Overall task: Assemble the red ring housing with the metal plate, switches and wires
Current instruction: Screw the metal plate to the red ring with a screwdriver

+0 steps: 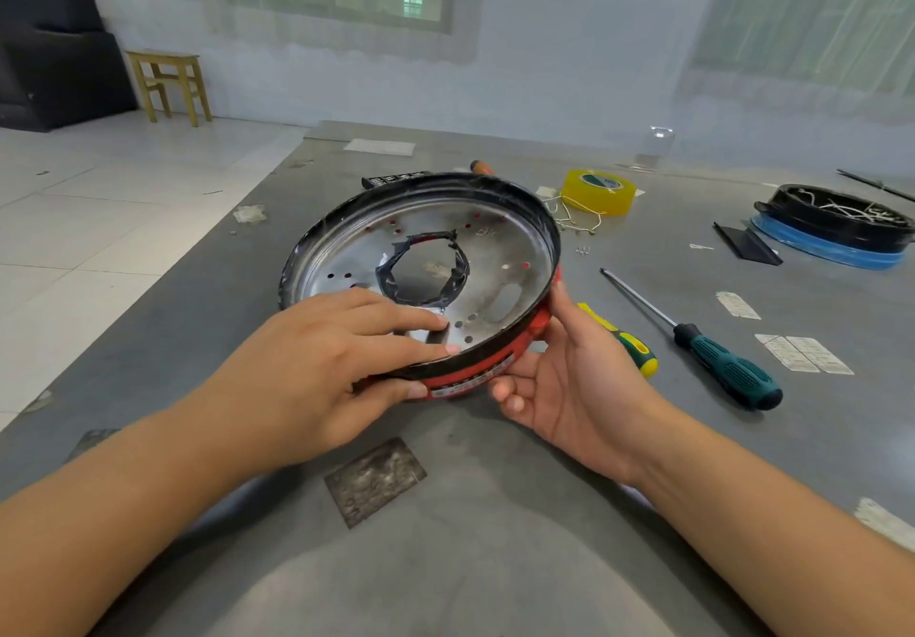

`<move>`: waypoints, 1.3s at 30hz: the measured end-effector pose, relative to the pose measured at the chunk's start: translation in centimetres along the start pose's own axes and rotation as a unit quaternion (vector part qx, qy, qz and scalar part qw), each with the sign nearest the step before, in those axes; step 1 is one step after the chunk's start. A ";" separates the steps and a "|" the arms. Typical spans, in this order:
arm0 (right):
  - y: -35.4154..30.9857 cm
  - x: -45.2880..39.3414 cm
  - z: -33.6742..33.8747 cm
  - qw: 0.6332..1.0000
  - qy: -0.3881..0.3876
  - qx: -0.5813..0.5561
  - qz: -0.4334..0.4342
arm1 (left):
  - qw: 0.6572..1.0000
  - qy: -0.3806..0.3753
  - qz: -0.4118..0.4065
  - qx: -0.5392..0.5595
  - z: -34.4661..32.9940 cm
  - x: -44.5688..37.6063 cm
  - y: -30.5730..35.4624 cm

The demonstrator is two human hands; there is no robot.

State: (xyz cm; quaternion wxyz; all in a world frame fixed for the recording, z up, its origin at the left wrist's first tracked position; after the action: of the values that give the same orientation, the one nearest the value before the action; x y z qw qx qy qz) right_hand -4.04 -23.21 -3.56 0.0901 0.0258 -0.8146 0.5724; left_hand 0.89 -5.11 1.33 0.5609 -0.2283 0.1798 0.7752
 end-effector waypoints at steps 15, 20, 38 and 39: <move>-0.4 1.3 3.5 0.947 -0.044 0.274 -0.164 | 0.993 -0.082 0.002 0.086 1.2 0.7 -1.6; -0.5 1.4 2.9 0.950 -0.059 0.257 -0.165 | 0.994 -0.090 0.008 0.056 1.3 0.6 -1.1; -0.7 -0.6 1.5 0.977 0.082 0.168 -0.103 | 0.997 0.000 0.009 -0.071 0.2 -0.2 1.1; -0.7 -0.7 1.4 0.977 0.095 0.164 -0.093 | 0.997 0.003 0.006 -0.073 0.2 -0.2 1.1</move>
State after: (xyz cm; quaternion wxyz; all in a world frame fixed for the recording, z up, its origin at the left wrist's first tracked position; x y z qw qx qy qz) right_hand -3.45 -24.83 -3.45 0.2147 0.0610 -0.6913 0.6872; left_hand -0.10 -5.49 1.60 0.5377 -0.2701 0.1256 0.7887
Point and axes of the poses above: each hand's wrist, its own x-axis away from the middle knuckle, its own z-axis out of the back of the hand, y = z × x, the point moved 7 cm from there along -x, towards the middle knuckle, and after that the axes turned 4 degrees about z, right-handed, at the moved point
